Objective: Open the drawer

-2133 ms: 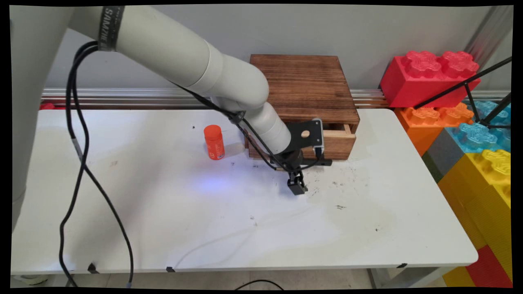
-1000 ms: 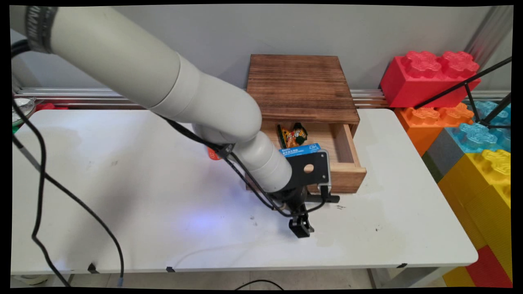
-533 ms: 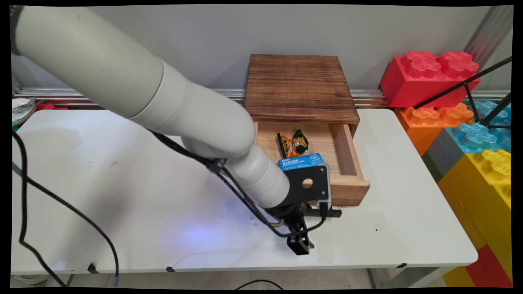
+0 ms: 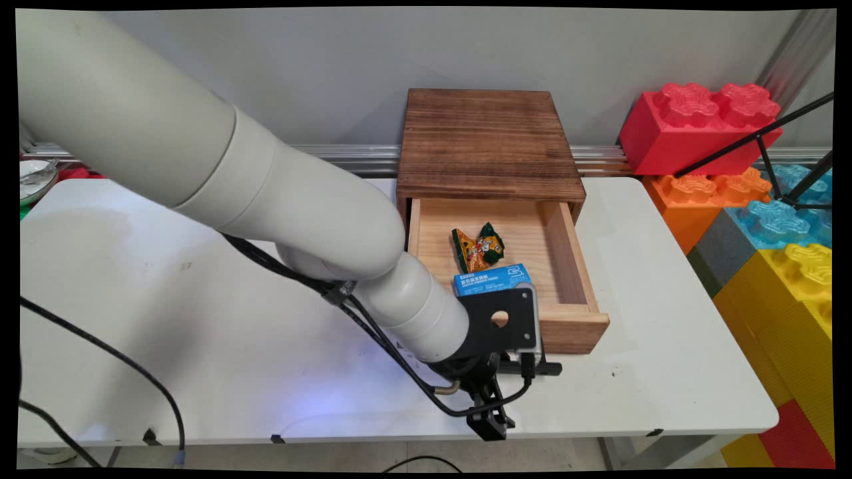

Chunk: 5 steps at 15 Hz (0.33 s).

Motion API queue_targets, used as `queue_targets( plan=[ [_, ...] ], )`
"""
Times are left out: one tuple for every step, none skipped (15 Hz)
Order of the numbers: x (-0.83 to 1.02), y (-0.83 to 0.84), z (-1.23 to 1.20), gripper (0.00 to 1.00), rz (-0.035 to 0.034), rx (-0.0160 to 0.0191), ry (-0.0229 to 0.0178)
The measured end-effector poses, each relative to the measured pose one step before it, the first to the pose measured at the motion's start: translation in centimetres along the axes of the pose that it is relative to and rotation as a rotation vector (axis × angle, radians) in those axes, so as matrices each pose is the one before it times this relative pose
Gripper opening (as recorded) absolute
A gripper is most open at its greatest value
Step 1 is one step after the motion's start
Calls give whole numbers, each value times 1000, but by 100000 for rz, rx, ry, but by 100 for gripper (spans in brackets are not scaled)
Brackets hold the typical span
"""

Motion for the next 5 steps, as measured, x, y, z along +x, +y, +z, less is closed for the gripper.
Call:
queue_targets(
  plan=[
    [56,281,-103,100,-79,-198,284],
    [21,232,-112,100,-153,-117,256],
    [0,177,-105,100,-191,-74,213],
    [24,147,-134,100,-128,7,287],
    [-5,97,-201,100,-153,123,341]
  ],
)
